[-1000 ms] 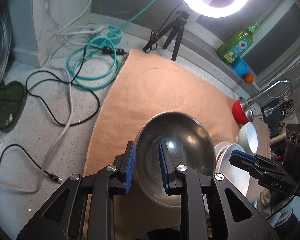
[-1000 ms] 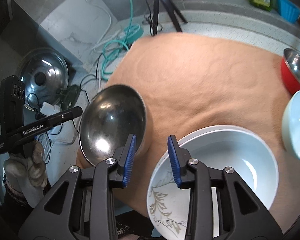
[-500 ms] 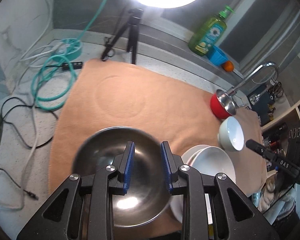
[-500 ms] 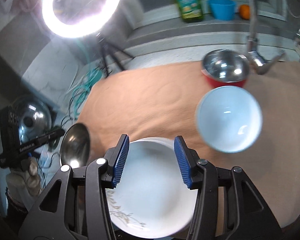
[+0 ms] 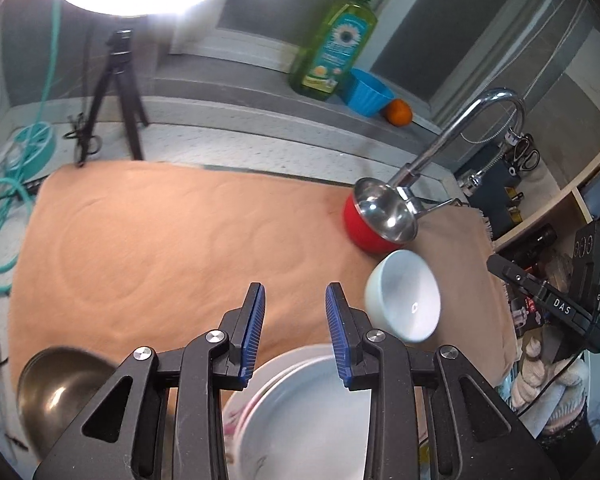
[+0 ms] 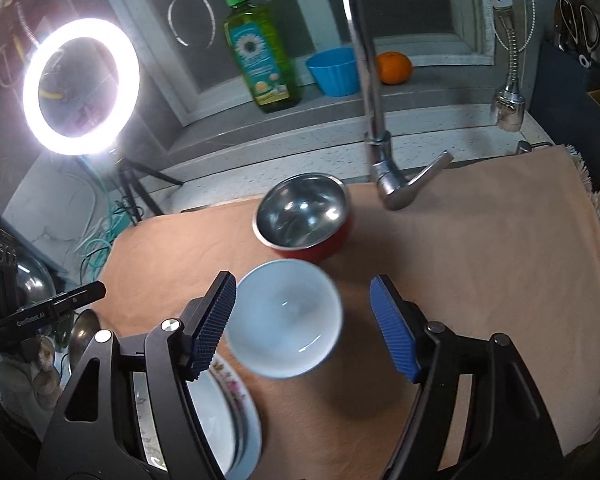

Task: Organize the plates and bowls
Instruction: 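Move both tools to the red-sided steel bowl rim and close them, then lift the red-sided steel bowl and carry it over the large steel bowl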

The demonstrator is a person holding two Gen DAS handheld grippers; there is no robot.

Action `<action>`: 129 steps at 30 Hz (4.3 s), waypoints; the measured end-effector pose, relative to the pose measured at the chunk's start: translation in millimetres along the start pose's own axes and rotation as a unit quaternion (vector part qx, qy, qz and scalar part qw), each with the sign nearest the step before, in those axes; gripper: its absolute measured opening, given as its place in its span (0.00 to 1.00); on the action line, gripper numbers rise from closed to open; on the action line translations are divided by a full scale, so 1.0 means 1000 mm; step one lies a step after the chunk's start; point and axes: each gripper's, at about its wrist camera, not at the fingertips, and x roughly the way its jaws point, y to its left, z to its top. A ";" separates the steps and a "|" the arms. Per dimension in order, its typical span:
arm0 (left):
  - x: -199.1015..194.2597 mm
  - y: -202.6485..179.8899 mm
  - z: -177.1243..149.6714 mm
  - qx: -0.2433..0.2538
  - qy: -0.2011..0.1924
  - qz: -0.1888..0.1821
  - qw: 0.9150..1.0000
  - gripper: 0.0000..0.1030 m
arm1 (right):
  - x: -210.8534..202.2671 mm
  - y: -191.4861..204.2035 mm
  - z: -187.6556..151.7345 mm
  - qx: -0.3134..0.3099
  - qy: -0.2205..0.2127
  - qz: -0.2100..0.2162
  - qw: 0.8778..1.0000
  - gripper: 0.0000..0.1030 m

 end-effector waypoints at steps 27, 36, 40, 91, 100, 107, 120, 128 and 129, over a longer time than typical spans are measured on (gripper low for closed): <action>0.138 -0.042 0.076 -0.027 0.064 -0.030 0.997 0.34 | 0.112 -0.058 0.060 0.068 0.059 0.048 0.995 0.38; 0.153 -0.046 0.080 -0.027 0.079 -0.036 0.996 0.24 | 0.135 -0.062 0.061 0.084 0.083 0.055 0.991 0.28; 0.157 -0.048 0.080 -0.019 0.087 -0.037 0.995 0.20 | 0.140 -0.065 0.060 0.093 0.092 0.059 0.990 0.21; 0.028 -0.029 0.048 -0.003 0.015 -0.062 0.998 0.09 | 0.058 0.042 0.028 0.033 0.064 0.089 0.993 0.10; -0.019 -0.005 0.018 -0.015 -0.006 -0.053 0.998 0.09 | 0.035 0.088 -0.001 0.013 0.064 0.110 0.992 0.10; -0.051 0.021 -0.005 -0.028 -0.021 -0.046 0.998 0.09 | 0.026 0.126 -0.023 -0.012 0.074 0.130 0.989 0.10; -0.098 0.077 -0.044 -0.074 -0.041 -0.003 0.996 0.09 | 0.035 0.201 -0.057 -0.078 0.110 0.162 0.977 0.11; -0.112 0.110 -0.068 -0.114 -0.045 0.021 0.992 0.09 | 0.054 0.242 -0.075 -0.123 0.141 0.171 0.967 0.11; -0.113 0.114 -0.071 -0.118 -0.044 0.023 0.992 0.09 | 0.057 0.247 -0.078 -0.128 0.145 0.171 0.966 0.11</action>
